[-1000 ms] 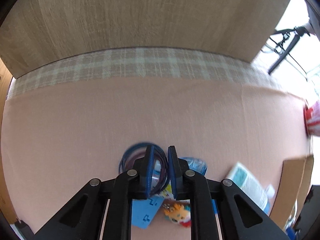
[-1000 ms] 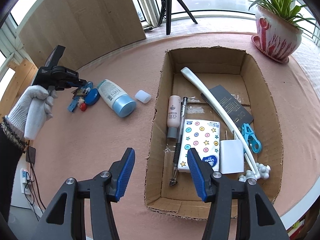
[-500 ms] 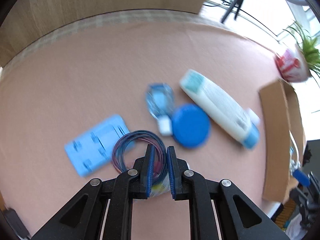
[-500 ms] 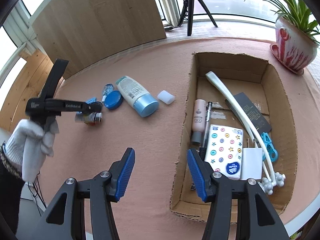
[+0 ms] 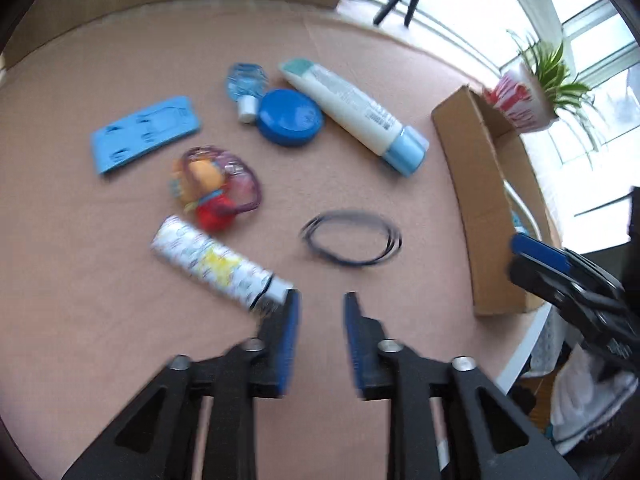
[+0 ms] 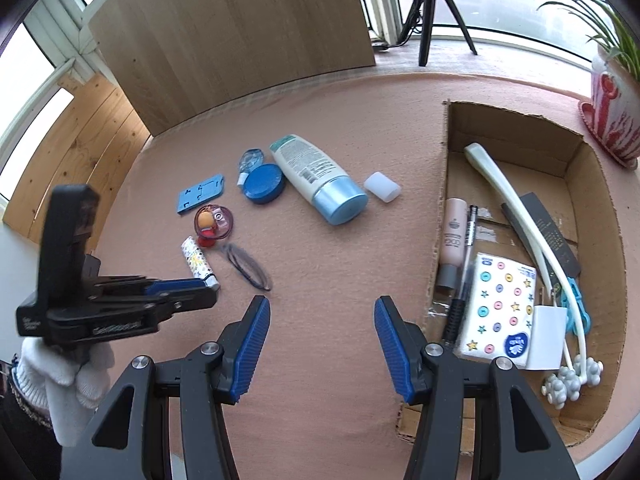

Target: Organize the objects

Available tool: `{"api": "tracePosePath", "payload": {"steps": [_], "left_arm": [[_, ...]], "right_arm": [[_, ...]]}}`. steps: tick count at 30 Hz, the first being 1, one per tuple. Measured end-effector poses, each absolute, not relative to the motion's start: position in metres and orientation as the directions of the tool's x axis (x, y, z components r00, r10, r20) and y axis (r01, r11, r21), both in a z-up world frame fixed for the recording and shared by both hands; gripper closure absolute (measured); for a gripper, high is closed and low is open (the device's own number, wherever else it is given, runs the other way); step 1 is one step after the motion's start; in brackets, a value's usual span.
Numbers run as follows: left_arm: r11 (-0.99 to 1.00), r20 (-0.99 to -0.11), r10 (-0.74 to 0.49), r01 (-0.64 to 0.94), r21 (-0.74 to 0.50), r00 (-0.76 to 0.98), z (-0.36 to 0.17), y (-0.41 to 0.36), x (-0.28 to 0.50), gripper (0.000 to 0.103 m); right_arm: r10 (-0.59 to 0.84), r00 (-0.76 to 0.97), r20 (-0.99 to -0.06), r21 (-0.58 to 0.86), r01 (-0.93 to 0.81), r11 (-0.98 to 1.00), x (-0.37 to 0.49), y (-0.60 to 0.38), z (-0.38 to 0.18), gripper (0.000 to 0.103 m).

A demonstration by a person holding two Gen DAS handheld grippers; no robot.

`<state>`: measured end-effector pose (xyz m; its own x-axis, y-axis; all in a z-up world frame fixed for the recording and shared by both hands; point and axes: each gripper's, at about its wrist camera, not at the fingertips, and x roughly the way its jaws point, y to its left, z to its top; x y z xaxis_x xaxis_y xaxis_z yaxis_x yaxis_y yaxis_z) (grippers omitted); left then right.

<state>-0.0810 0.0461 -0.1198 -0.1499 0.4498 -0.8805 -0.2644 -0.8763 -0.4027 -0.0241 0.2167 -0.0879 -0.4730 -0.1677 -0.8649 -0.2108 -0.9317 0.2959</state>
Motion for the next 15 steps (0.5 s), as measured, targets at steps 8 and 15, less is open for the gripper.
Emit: {"api": "tracePosePath", "payload": {"steps": [8, 15], "left_arm": [[-0.936, -0.899, 0.353, -0.103, -0.338, -0.260, -0.111, -0.020, -0.096, 0.057], [-0.937, -0.903, 0.330, 0.020, -0.348, -0.274, -0.128, -0.004, -0.119, 0.054]], "right_arm": [[-0.173, -0.423, -0.890, 0.258, -0.151, -0.954, -0.054, 0.194, -0.107, 0.052], [-0.123, -0.375, -0.919, 0.194, -0.156, -0.968, -0.088, 0.191, -0.127, 0.052]]}}
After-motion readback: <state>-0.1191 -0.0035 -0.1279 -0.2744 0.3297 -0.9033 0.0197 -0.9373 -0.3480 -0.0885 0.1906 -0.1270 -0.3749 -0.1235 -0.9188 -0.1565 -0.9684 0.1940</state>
